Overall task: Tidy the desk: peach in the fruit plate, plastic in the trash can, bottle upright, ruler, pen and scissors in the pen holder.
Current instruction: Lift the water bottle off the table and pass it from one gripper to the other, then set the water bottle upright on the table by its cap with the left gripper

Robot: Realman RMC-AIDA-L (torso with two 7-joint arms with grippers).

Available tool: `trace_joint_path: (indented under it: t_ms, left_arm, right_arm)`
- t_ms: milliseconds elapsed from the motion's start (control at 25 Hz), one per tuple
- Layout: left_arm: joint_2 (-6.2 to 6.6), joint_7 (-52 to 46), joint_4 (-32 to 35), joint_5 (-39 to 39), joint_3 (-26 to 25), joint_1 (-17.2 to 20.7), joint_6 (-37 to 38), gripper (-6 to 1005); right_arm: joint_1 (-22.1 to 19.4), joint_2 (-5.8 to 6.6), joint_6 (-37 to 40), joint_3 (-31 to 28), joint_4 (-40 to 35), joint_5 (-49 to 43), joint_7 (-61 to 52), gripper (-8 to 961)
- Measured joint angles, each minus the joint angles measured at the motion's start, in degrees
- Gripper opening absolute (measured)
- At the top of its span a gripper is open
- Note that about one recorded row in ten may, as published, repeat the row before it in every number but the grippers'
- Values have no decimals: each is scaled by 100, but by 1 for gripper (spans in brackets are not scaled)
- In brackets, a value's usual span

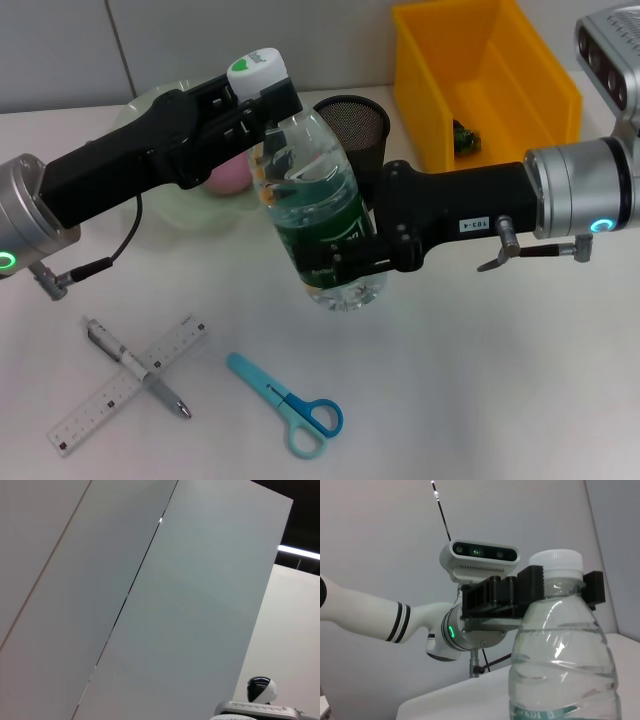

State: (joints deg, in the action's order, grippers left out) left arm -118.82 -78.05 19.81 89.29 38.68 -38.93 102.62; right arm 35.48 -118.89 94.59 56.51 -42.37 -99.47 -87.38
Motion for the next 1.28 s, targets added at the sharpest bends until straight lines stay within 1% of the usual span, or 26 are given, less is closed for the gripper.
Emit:
trace_joint_path:
  t_ms: [560, 920, 1120, 1200, 1240, 1280]
  left_arm:
    - [20, -61, 117, -85, -16, 0, 56, 444]
    - [43, -230, 398, -205, -38, 13, 75, 444]
    - [49, -232, 403, -242, -49, 39, 58, 444]
    - [67, -186, 636, -242, -100, 240, 5, 443]
    - [68, -171, 708, -242, -104, 296, -15, 443]
    - [70, -121, 800, -243, -108, 382, -50, 443]
  right_arm:
    - [-54, -2, -144, 9, 56, -344, 82, 780]
    - [-101, -2, -313, 21, 223, -641, 99, 775]
    - [-200, 3, -393, 20, 293, -676, 128, 776]
    - [-285, 14, -407, 1, 291, -676, 160, 777]
    - [-390, 27, -430, -42, 260, -676, 199, 777]
    - [-390, 27, -430, -42, 260, -676, 199, 778]
